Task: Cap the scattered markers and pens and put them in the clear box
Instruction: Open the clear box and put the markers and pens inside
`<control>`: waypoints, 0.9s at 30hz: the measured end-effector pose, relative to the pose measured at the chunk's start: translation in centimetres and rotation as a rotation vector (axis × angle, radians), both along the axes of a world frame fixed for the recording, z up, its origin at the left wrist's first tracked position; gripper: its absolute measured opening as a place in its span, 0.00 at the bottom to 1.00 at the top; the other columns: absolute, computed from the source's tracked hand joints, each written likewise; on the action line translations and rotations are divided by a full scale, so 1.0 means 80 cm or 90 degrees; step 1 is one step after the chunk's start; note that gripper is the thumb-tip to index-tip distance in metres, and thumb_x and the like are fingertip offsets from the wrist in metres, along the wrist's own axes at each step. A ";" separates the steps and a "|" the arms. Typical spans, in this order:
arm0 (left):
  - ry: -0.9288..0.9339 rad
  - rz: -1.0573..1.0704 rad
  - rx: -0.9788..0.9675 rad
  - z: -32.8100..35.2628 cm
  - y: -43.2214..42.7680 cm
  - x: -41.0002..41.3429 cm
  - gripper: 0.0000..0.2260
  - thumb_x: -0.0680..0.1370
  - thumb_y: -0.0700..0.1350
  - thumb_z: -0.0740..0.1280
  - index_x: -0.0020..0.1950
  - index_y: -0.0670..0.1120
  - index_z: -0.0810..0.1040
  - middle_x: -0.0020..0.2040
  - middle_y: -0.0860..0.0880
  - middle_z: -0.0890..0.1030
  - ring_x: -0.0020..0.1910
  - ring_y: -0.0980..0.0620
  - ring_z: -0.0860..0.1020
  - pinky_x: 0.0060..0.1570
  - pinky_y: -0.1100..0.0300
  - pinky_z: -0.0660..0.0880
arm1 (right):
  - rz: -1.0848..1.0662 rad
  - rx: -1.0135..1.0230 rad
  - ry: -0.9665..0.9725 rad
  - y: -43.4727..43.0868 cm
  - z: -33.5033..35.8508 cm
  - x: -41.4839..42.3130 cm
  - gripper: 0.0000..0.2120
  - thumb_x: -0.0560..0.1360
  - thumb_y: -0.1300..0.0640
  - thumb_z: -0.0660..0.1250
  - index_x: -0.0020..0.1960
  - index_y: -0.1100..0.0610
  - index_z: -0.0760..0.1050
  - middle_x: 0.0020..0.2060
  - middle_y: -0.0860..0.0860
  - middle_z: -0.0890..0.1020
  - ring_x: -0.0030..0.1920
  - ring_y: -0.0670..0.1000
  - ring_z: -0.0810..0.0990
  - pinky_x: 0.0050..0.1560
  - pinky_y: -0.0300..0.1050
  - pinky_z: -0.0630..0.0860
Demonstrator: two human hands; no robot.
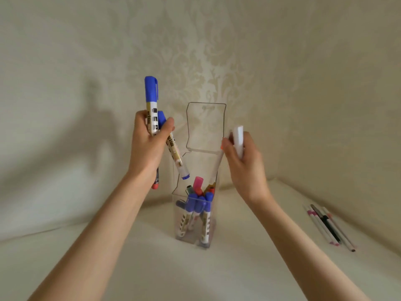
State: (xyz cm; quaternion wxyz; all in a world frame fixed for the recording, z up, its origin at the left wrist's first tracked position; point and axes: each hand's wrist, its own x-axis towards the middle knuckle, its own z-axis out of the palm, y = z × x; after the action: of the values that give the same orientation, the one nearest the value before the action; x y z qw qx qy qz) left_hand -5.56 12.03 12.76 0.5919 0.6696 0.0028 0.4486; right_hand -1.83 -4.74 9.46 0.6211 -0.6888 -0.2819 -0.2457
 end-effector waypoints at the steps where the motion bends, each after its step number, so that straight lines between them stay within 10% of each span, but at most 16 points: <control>1: 0.016 0.020 0.018 -0.008 0.006 0.001 0.09 0.75 0.45 0.67 0.46 0.54 0.67 0.43 0.46 0.77 0.41 0.57 0.79 0.33 0.67 0.69 | 0.003 -0.019 0.007 0.006 -0.004 0.000 0.06 0.78 0.58 0.61 0.42 0.56 0.70 0.33 0.45 0.70 0.32 0.41 0.67 0.34 0.31 0.66; 11: 0.099 0.078 0.192 -0.064 0.019 -0.007 0.12 0.73 0.44 0.69 0.52 0.48 0.68 0.36 0.56 0.74 0.32 0.63 0.74 0.32 0.75 0.67 | -0.075 -0.182 -0.016 0.008 -0.032 0.008 0.11 0.76 0.57 0.64 0.57 0.53 0.67 0.37 0.50 0.78 0.32 0.49 0.75 0.33 0.44 0.74; 20: 0.085 0.095 0.235 -0.068 0.020 -0.019 0.12 0.72 0.44 0.72 0.48 0.45 0.69 0.34 0.55 0.75 0.31 0.60 0.73 0.32 0.73 0.69 | -0.077 -0.562 -0.033 0.015 -0.050 0.008 0.12 0.74 0.58 0.63 0.33 0.51 0.70 0.36 0.47 0.75 0.36 0.51 0.76 0.37 0.48 0.73; 23: 0.038 0.114 0.179 -0.045 0.029 -0.028 0.12 0.72 0.45 0.71 0.50 0.43 0.71 0.34 0.55 0.75 0.34 0.53 0.75 0.40 0.60 0.76 | -0.016 -0.432 0.034 0.010 -0.041 -0.001 0.16 0.76 0.56 0.63 0.29 0.50 0.72 0.31 0.46 0.75 0.29 0.40 0.74 0.31 0.33 0.70; 27: 0.024 0.101 0.167 -0.028 0.035 -0.032 0.10 0.73 0.46 0.70 0.51 0.46 0.72 0.35 0.55 0.74 0.40 0.46 0.77 0.47 0.46 0.77 | 0.002 -0.186 0.099 0.018 -0.013 -0.009 0.23 0.79 0.47 0.54 0.40 0.64 0.75 0.29 0.48 0.75 0.27 0.43 0.71 0.31 0.37 0.70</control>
State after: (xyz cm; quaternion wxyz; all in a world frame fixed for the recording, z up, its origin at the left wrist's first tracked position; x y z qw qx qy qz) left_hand -8.08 14.85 10.56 0.4617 0.7472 0.0079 0.4781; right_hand -2.52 -3.30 8.45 0.5347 -0.7882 -0.2670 -0.1468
